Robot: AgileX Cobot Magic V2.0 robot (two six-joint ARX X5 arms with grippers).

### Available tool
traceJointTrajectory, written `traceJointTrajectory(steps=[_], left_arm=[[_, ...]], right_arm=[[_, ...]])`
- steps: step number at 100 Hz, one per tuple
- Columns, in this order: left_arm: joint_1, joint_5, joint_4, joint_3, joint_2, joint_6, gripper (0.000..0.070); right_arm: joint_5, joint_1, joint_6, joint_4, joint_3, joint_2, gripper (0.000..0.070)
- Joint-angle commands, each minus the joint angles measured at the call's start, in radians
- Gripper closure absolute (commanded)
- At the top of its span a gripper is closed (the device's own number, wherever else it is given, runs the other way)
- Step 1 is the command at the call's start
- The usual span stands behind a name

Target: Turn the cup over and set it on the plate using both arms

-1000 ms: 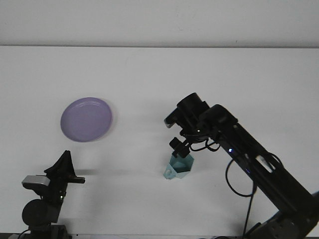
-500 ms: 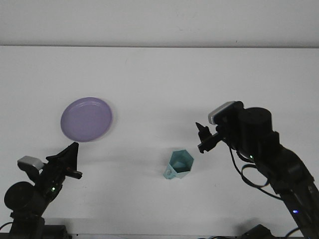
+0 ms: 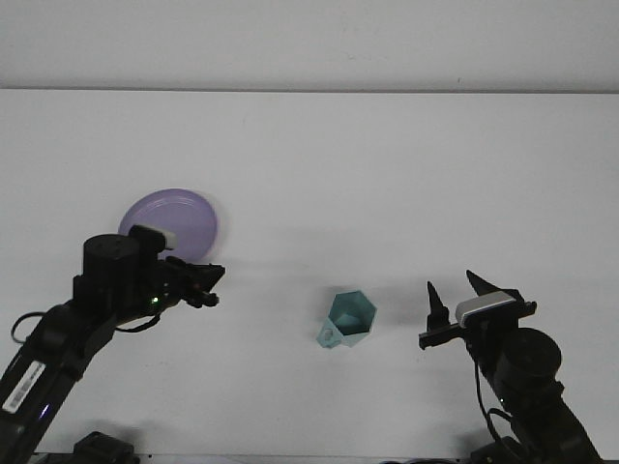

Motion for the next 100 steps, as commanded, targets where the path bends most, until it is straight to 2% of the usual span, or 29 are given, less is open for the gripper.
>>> traceJointTrajectory(steps=[1,10,15,20,32,35,39,51,100], left_arm=[[-0.043,0.011,-0.052,0.081,0.080,0.080,0.0685],[-0.108,0.009,-0.143,0.187,0.193,0.118,0.0680],[-0.142,-0.006,-0.188,0.244,0.250,0.124,0.0654],[-0.173,-0.034,-0.229,0.300,0.307,0.124,0.0561],[-0.242,-0.094,-0.305,0.411,0.427,0.132,0.0275],[-0.257,-0.096,-0.322,0.436,0.457,0.136,0.0226],[-0.275,-0.096,-0.343,0.466,0.492,0.136,0.0199],[-0.326,-0.096,-0.387,0.538,0.588,0.148,0.0195],[-0.486,-0.106,-0.384,0.687,0.839,0.151,0.0195]], right_arm=[[0.024,-0.001,0.007,0.018,-0.018,-0.030,0.0257],[0.042,-0.004,0.007,0.005,-0.031,-0.064,0.0257],[0.042,-0.004,0.006,-0.004,-0.031,-0.076,0.0257],[0.042,-0.004,0.006,-0.008,-0.031,-0.085,0.0257],[0.042,-0.004,0.002,-0.009,-0.031,-0.088,0.0257],[0.042,-0.004,0.002,-0.009,-0.031,-0.088,0.0257],[0.042,-0.004,0.002,-0.008,-0.031,-0.088,0.0257],[0.042,-0.004,0.003,-0.008,-0.031,-0.087,0.0257],[0.041,-0.004,0.003,0.000,-0.031,-0.087,0.0257]])
